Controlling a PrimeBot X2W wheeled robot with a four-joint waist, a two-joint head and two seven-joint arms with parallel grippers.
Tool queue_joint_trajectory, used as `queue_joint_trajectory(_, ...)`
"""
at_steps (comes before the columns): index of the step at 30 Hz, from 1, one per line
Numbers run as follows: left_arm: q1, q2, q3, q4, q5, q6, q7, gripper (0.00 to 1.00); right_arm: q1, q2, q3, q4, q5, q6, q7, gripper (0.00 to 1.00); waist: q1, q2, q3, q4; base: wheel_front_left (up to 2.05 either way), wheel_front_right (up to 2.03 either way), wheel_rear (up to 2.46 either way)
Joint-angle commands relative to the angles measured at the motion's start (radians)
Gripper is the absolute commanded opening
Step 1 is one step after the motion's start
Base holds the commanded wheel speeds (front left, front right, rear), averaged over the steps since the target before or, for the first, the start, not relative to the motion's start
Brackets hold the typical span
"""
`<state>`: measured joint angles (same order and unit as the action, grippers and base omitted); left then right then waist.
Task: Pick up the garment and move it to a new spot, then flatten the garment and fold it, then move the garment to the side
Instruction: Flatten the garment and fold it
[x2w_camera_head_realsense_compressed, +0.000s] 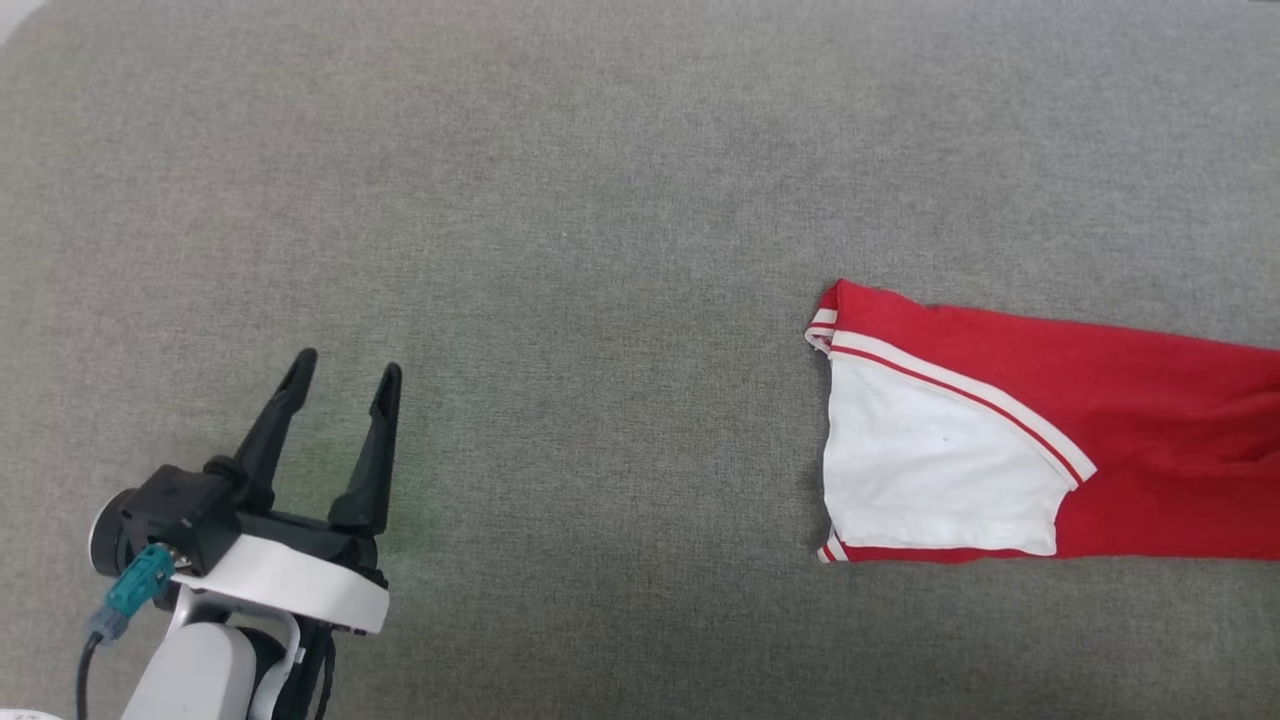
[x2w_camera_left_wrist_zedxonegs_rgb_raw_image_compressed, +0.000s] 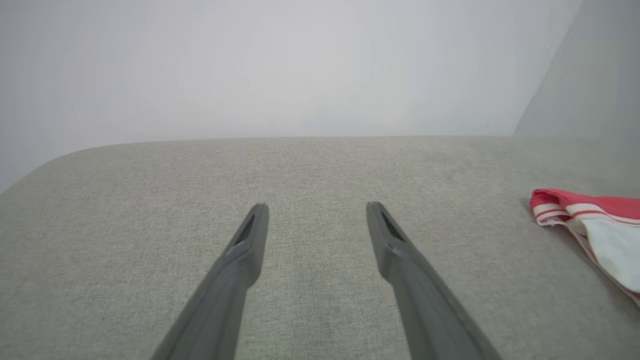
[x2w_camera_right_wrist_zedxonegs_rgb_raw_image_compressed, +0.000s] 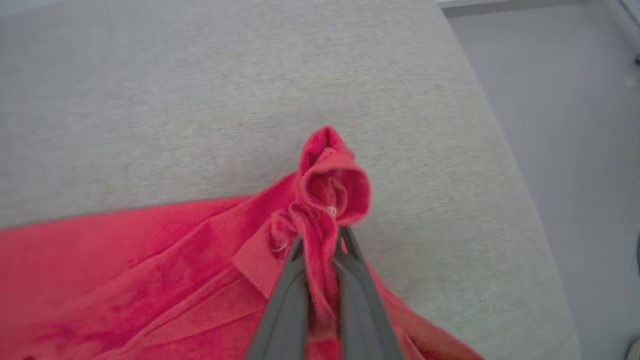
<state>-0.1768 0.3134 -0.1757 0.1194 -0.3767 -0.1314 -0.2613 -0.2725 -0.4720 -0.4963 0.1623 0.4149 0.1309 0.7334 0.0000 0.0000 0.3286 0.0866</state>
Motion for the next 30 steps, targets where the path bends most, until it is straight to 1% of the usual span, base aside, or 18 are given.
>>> queue_joint_trajectory(1, 0.015, -0.003, 0.001, 0.004, 0.006, 0.003, -0.005, 1.00, 0.016, 0.007, 0.031, -0.025, 0.018, -0.001, 0.011, 0.00, 0.0000, 0.0000, -0.005, 0.001, 0.00, 0.00, 0.00)
queue_joint_trajectory(5, 0.022, -0.012, 0.008, 0.011, 0.002, 0.003, -0.005, 1.00, 0.071, 0.041, 0.187, -0.205, 0.058, -0.001, 0.050, 0.00, 0.0000, 0.0000, -0.015, 0.003, 0.00, 0.00, 0.00)
queue_joint_trajectory(8, 0.023, -0.012, 0.004, 0.017, 0.000, 0.003, -0.005, 1.00, 0.093, 0.066, 0.310, -0.327, 0.062, -0.001, 0.081, 0.00, 0.0000, 0.0000, -0.021, 0.008, 0.00, 0.00, 0.00)
queue_joint_trajectory(12, 0.012, -0.016, -0.010, 0.023, -0.016, 0.003, -0.005, 1.00, 0.083, 0.093, 0.469, -0.412, 0.059, -0.001, 0.106, 0.00, 0.0000, 0.0000, -0.024, 0.019, 0.00, 0.00, 0.00)
queue_joint_trajectory(16, -0.006, -0.020, -0.023, 0.026, -0.026, 0.003, -0.005, 1.00, 0.048, 0.120, 0.596, -0.413, 0.051, -0.001, 0.107, 0.00, 0.0000, 0.0000, -0.024, 0.032, 0.00, 0.00, 0.00)
queue_joint_trajectory(18, -0.009, -0.026, -0.029, 0.029, -0.029, 0.003, -0.005, 1.00, 0.031, 0.118, 0.644, -0.390, 0.045, -0.001, 0.098, 0.00, 0.0000, 0.0000, -0.024, 0.040, 0.00, 0.00, 0.00)
queue_joint_trajectory(24, -0.026, -0.046, -0.028, 0.046, -0.035, 0.003, -0.005, 1.00, -0.011, 0.124, 0.714, -0.293, 0.044, -0.001, 0.053, 0.00, 0.0000, 0.0000, -0.021, 0.061, 0.00, 0.00, 0.00)
queue_joint_trajectory(28, -0.029, -0.053, -0.021, 0.053, -0.035, 0.003, -0.005, 1.00, -0.027, 0.131, 0.727, -0.230, 0.058, -0.001, 0.019, 0.00, 0.0000, 0.0000, -0.021, 0.066, 0.00, 0.00, 0.00)
queue_joint_trajectory(29, -0.028, -0.055, -0.020, 0.054, -0.034, 0.003, -0.005, 1.00, -0.028, 0.133, 0.728, -0.218, 0.060, -0.001, 0.007, 0.16, 0.0000, 0.0000, -0.022, 0.065, 0.00, 0.00, 0.00)
queue_joint_trajectory(30, -0.025, -0.057, -0.019, 0.056, -0.034, 0.003, -0.005, 1.00, -0.027, 0.131, 0.732, -0.203, 0.061, -0.001, -0.002, 0.36, 0.0000, 0.0000, -0.024, 0.065, 0.00, 0.00, 0.00)
